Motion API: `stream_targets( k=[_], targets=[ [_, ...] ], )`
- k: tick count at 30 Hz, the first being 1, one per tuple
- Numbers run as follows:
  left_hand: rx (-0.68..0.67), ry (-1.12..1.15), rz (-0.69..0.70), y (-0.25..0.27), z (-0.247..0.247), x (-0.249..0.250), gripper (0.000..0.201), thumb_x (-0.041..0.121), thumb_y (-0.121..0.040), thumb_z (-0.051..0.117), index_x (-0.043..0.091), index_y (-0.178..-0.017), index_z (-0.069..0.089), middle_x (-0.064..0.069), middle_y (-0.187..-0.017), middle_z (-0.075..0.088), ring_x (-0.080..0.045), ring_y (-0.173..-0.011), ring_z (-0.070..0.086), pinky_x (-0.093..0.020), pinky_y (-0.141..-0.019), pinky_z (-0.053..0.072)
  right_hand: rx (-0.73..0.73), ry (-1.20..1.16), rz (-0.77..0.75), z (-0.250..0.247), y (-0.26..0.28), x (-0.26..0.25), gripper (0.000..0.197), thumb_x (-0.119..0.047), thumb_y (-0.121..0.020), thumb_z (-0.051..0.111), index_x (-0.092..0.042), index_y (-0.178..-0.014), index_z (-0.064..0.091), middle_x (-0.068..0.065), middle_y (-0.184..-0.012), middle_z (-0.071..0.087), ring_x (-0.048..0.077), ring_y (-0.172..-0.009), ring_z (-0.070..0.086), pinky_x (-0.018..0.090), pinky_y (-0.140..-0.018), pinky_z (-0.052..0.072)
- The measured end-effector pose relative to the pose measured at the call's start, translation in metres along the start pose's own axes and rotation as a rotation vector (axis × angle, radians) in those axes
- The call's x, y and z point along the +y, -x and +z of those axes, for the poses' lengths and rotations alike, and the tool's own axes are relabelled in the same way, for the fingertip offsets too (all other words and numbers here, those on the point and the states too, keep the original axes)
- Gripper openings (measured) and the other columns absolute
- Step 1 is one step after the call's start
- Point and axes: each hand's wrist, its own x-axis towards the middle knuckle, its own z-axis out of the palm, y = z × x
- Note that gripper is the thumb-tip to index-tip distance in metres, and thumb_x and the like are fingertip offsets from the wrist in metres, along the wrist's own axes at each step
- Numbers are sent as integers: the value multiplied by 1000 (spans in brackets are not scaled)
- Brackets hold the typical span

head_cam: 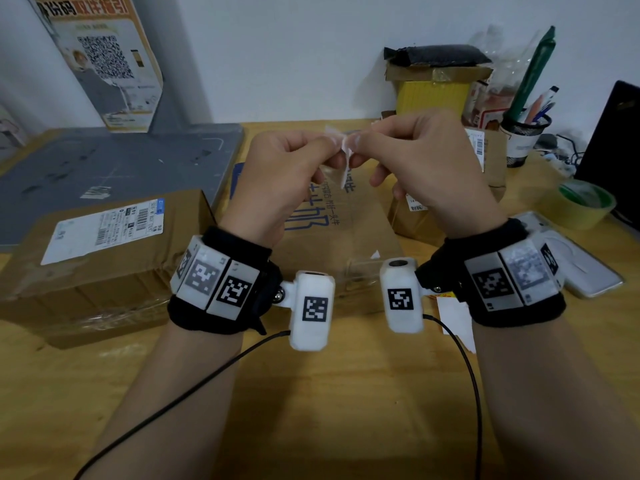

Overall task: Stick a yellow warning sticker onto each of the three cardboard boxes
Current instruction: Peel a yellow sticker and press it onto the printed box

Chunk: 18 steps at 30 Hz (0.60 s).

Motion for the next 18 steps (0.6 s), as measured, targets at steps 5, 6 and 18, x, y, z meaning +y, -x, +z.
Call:
stream_targets(
  k=[5,6,18],
  targets=[
    [26,11,-22,-2,-2,-1,23,21,-94,65,19,-72,73,9,-68,71,-5,-55,49,-20,-48,37,28,-16,20,-1,-3,3,15,-24,-89,72,-14,-79,79,1,-75,78,11,-53,60,26,-43,40],
    [28,15,-26,-2,-2,-1,23,21,-93,65,19,-72,73,9,-69,71,-6,-55,49,-20,-48,37,39,-17,28,-3,-4,4,15,-23,-89,72,-14,-80,79,0,-73,78,11,-52,60,25,-42,40],
    [130,-18,-65,-10,-9,-8,21,15,-95,54,18,-74,57,2,-67,49,-9,-50,44,-22,-43,31,206,-15,49,-28,-9,15,15,-22,-87,73,-10,-79,79,-1,-61,73,8,-41,49,17,-41,40]
  ],
)
